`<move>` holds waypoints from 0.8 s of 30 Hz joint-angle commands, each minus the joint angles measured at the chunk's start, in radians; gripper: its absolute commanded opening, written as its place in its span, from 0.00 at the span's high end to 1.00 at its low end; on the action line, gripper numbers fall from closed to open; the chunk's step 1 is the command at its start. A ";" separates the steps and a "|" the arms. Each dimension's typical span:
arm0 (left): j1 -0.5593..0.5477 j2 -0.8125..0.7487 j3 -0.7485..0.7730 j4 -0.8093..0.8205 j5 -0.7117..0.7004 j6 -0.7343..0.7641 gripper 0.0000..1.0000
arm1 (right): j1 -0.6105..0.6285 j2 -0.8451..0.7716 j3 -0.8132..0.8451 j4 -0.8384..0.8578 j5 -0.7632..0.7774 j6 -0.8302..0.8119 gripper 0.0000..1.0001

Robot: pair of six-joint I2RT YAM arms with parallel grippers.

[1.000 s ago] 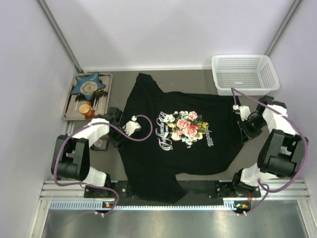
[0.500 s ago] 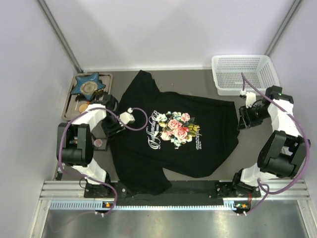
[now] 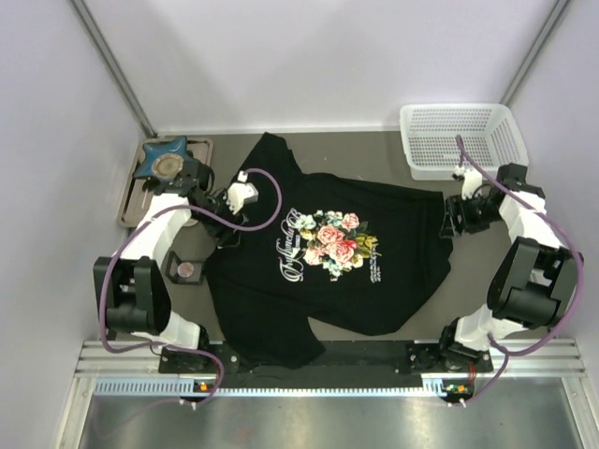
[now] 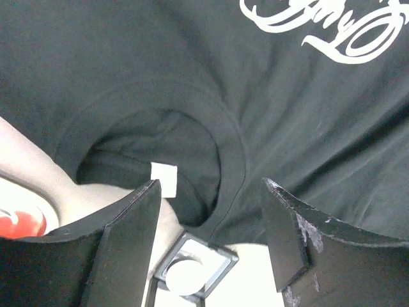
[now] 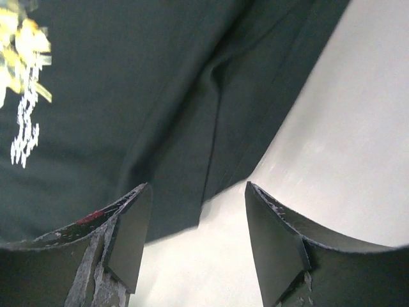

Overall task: Pin the brooch onto the clothing
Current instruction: Flatten out the clothes at the center of the board.

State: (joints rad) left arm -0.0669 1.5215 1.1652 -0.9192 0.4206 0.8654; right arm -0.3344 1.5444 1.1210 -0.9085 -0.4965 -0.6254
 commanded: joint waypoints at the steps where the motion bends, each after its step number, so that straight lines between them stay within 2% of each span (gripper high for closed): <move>1: 0.001 -0.066 0.028 0.101 0.185 -0.129 0.31 | 0.029 0.042 0.063 0.400 -0.036 0.217 0.39; 9: 0.001 -0.121 -0.032 0.190 0.187 -0.169 0.30 | 0.113 0.190 0.140 0.597 0.013 0.296 0.41; 16: 0.001 -0.162 -0.078 0.215 0.234 -0.151 0.29 | 0.158 0.255 0.123 0.655 0.099 0.216 0.45; 19: 0.001 -0.181 -0.104 0.252 0.260 -0.149 0.29 | 0.159 0.255 0.086 0.713 0.145 0.182 0.53; 21: 0.001 -0.181 -0.107 0.260 0.264 -0.151 0.29 | 0.159 0.250 0.069 0.747 0.167 0.168 0.63; 22: 0.001 -0.179 -0.107 0.260 0.262 -0.151 0.29 | 0.159 0.249 0.059 0.769 0.174 0.165 0.69; 23: -0.001 -0.176 -0.107 0.260 0.259 -0.154 0.29 | 0.158 0.249 0.057 0.770 0.173 0.159 0.83; 24: -0.001 -0.176 -0.107 0.258 0.262 -0.155 0.29 | 0.159 0.246 0.059 0.769 0.168 0.158 0.90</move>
State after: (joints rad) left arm -0.0669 1.3716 1.0668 -0.7090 0.6361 0.7082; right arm -0.1787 1.8034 1.1915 -0.2356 -0.3584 -0.4316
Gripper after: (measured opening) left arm 0.709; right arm 0.228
